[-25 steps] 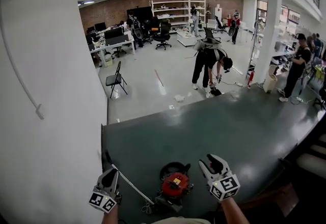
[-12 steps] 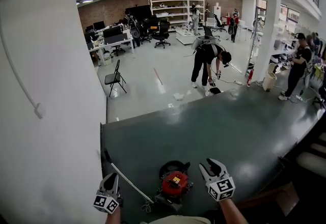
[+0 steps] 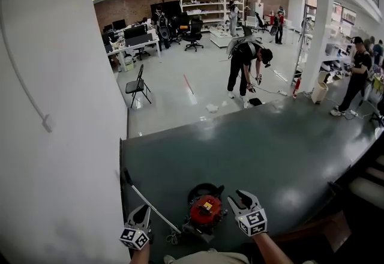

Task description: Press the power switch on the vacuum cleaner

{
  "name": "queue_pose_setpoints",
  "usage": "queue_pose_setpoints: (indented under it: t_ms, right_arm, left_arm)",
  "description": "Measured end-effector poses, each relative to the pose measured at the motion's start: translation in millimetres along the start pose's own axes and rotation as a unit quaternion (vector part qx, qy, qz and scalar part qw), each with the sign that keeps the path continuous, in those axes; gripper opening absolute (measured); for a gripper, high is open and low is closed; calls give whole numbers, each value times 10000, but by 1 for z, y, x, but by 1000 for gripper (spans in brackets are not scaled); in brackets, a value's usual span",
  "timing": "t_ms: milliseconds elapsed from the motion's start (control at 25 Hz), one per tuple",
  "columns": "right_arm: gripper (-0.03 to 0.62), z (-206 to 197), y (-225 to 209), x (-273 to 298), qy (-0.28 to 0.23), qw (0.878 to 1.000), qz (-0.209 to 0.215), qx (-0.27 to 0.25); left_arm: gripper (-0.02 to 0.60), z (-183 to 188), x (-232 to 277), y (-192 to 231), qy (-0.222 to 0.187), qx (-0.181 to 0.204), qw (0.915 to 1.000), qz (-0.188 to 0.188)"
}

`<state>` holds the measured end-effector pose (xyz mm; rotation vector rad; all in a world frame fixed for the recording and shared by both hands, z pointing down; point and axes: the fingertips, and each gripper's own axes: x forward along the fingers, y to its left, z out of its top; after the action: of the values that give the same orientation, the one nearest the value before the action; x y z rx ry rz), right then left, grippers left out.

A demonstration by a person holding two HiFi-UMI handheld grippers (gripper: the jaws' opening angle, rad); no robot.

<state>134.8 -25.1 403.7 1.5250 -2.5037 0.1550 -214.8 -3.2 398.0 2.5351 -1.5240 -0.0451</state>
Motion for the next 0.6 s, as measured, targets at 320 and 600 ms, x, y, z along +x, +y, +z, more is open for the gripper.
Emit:
queue_pose_setpoints:
  t_ms: [320,600]
  right_arm:
    - [160,-40,25,-1,296,9987,345,-217]
    - [160,-75,41,-6,635,9965,478,-243]
  left_arm:
    - [25,-46,-5,-29,333,-236,9991,-119]
    - [25,-91,-2,-52,736,-411,9962,-197]
